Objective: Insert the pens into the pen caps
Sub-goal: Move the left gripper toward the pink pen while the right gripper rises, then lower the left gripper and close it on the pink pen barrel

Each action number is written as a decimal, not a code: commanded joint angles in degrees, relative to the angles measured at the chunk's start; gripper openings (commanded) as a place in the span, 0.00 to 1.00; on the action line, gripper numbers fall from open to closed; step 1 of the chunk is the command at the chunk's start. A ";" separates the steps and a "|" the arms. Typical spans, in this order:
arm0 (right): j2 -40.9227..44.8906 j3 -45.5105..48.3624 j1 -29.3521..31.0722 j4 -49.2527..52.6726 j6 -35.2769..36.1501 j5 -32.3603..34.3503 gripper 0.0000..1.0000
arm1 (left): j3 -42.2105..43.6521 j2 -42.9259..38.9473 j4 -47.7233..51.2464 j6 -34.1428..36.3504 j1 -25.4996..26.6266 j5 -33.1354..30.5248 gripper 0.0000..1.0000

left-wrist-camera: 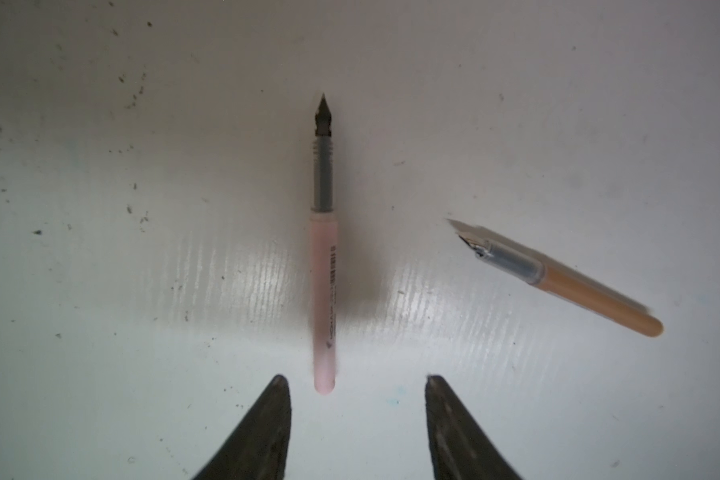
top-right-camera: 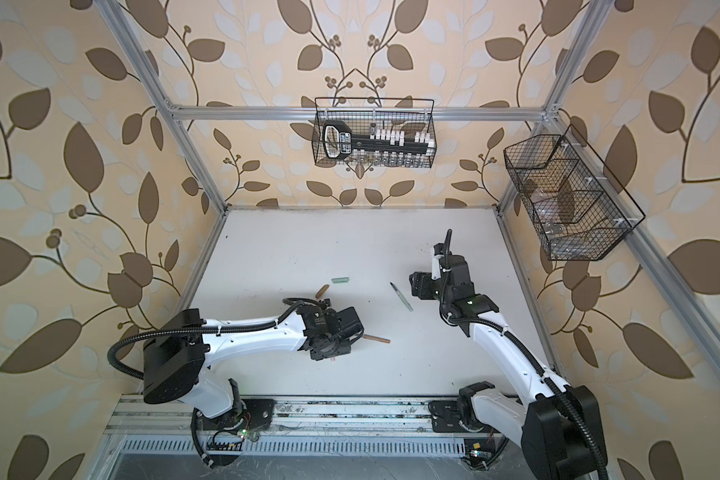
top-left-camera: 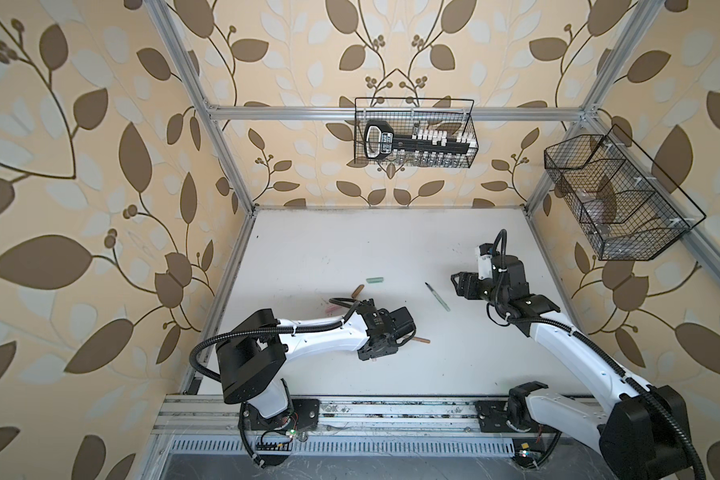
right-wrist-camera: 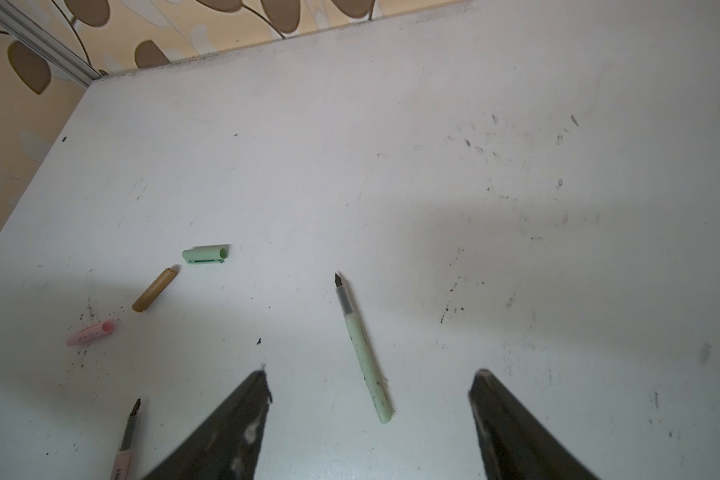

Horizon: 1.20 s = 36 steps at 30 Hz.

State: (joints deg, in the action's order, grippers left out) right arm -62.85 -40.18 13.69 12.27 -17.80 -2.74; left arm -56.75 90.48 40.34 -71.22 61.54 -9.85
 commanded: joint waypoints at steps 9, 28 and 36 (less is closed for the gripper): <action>0.96 2.39 -0.16 -0.50 -2.32 -2.29 0.76 | 3.05 -0.38 -2.73 -2.62 -0.22 -0.12 0.48; -0.89 2.69 0.02 -1.46 -2.75 -2.34 0.75 | -0.47 6.09 -0.83 3.24 -4.85 6.52 0.31; -1.04 3.00 -0.15 -1.37 -2.61 -2.07 0.75 | -3.75 8.22 5.48 3.25 -4.59 9.87 0.33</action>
State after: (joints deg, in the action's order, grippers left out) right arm -63.51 -37.87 13.69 11.31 -19.97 -4.49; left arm -58.39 98.15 40.29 -68.84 56.64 -1.37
